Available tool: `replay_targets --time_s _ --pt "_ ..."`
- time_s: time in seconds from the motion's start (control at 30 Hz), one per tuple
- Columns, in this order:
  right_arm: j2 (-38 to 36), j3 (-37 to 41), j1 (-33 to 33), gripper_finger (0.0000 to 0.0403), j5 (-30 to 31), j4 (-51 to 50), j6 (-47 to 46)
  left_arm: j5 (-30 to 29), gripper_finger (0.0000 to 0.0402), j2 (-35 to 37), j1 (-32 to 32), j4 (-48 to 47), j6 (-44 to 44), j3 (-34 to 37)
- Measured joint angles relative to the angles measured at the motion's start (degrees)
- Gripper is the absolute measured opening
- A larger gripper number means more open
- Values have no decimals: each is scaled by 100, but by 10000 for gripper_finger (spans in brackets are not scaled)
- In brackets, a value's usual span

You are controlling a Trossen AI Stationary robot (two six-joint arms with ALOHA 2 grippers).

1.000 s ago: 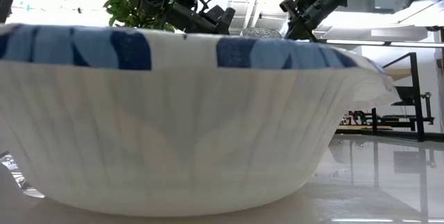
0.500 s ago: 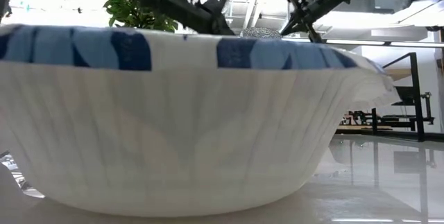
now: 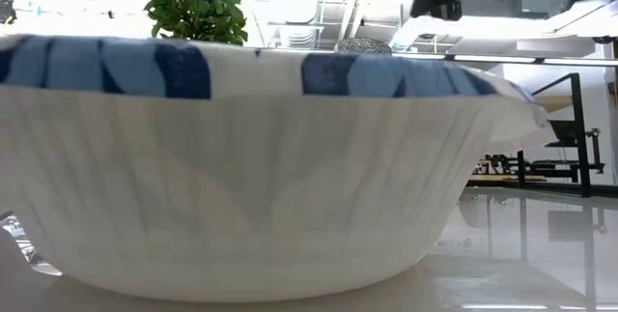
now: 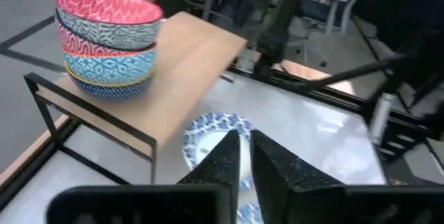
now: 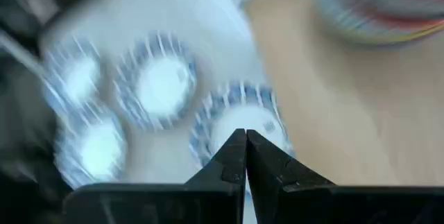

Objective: Place and stack bowls onto a shelf
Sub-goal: Put the top right white bowl on the shelf

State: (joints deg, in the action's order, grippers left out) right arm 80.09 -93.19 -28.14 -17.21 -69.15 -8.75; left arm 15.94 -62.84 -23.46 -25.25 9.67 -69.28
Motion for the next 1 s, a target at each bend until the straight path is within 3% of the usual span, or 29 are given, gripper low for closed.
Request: replay_targets --time_s 0.1,0.2,0.43,0.53,0.63,1.0 --pt "51 80 998 56 843 -466 257 73 50 575 159 -447 28 0" --pt "176 335 1880 86 1255 -577 270 72 89 1070 386 -782 124 2" --pt "865 1000 3226 208 2587 233 -228 -564 172 1866 926 -1355 723 2" --pt "1315 1108 3428 255 2653 427 -460 -845 192 2080 1044 -1692 867 2" --pt "1800 1104 3502 276 2657 563 -497 -985 200 2215 1077 -1973 888 2" --pt "3231 1102 3513 281 2436 917 -600 -883 202 2287 1075 -2467 1012 2"
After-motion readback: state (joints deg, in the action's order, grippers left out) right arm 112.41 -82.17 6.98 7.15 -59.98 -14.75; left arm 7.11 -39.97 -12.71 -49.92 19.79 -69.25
